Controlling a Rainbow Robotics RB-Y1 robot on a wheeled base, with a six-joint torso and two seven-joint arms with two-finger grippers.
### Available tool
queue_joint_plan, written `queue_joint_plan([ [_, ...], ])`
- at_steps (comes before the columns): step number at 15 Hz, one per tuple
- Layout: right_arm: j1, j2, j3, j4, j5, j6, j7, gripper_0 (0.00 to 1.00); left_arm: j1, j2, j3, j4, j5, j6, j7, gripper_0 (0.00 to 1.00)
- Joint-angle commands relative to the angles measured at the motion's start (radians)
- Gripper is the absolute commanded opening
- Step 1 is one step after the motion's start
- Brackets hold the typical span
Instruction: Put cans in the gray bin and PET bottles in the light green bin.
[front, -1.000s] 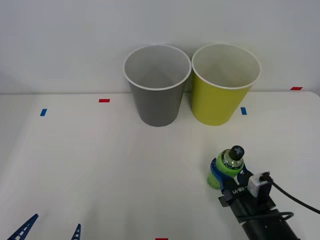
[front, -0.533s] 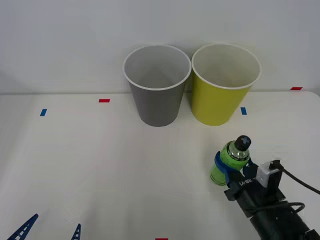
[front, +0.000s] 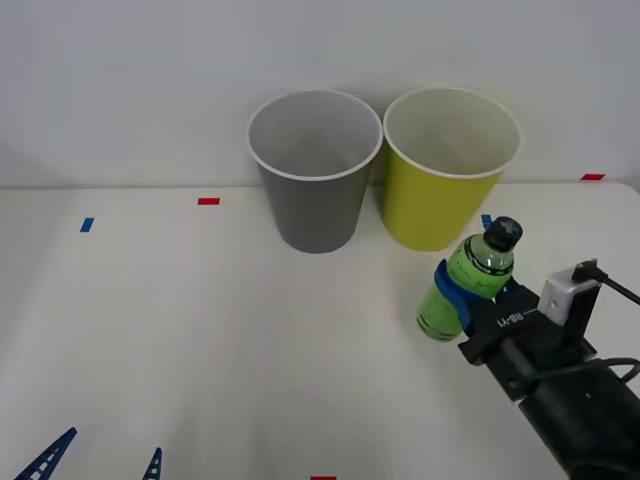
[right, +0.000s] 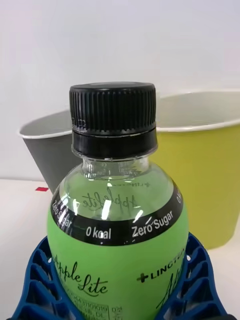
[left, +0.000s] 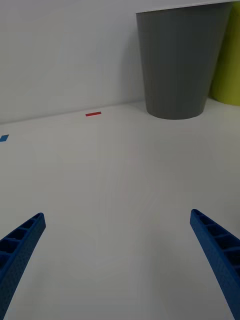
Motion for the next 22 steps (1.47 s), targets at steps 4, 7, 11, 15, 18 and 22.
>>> queue_joint_plan([
  [4,-0.016,0.029,-0.089,-0.195,0.024,0.254,-0.088,0.06,0.000,0.000,0.000,0.000,0.000,0.000,0.000,1.00],
  [7,-0.079,0.036,-0.138,-0.298,0.165,0.473,-0.240,0.06,0.000,0.000,0.000,0.000,0.000,0.000,0.000,1.00],
  [11,-0.195,0.039,-0.055,-0.327,0.527,0.794,-0.545,0.05,0.000,0.000,0.000,0.000,0.000,0.000,0.000,1.00],
  [15,-0.384,0.066,-0.052,-0.327,0.527,0.985,-0.694,0.05,0.000,0.000,0.000,0.000,0.000,0.000,0.000,1.00],
  [18,-0.481,0.099,-0.116,-0.327,0.438,1.030,-0.700,0.04,0.000,0.000,0.000,0.000,0.000,0.000,0.000,1.00],
  [22,-0.614,0.118,-0.224,-0.327,0.324,1.047,-0.637,0.03,0.000,0.000,0.000,0.000,0.000,0.000,0.000,1.00],
])
